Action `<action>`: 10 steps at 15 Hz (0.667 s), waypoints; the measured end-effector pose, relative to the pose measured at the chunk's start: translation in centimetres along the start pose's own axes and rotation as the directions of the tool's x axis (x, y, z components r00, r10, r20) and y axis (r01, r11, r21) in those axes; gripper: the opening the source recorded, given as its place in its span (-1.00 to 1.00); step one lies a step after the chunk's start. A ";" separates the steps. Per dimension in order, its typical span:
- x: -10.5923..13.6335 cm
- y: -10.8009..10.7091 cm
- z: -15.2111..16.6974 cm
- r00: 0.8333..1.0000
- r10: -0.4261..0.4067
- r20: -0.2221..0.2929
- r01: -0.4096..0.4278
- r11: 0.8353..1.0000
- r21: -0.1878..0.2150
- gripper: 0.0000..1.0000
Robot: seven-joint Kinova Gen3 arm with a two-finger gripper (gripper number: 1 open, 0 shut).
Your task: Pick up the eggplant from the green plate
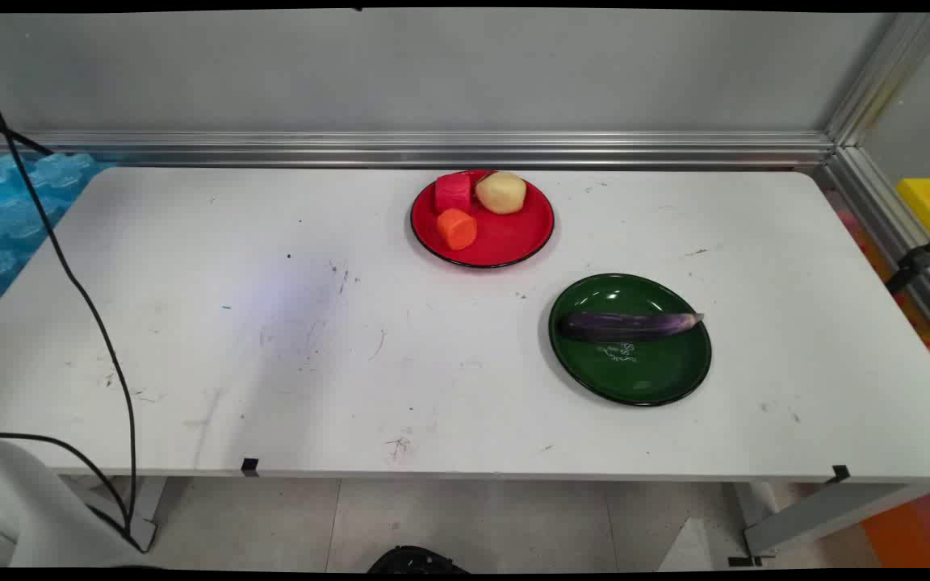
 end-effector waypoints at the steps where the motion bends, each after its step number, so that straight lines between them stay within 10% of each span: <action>1: -0.1 0.0 0.0 1.000 0.003 0.005 -0.003 1.000 -0.005 1.00; 10: -1.6 2.7 0.5 0.986 0.145 0.082 -0.129 0.977 -0.170 1.00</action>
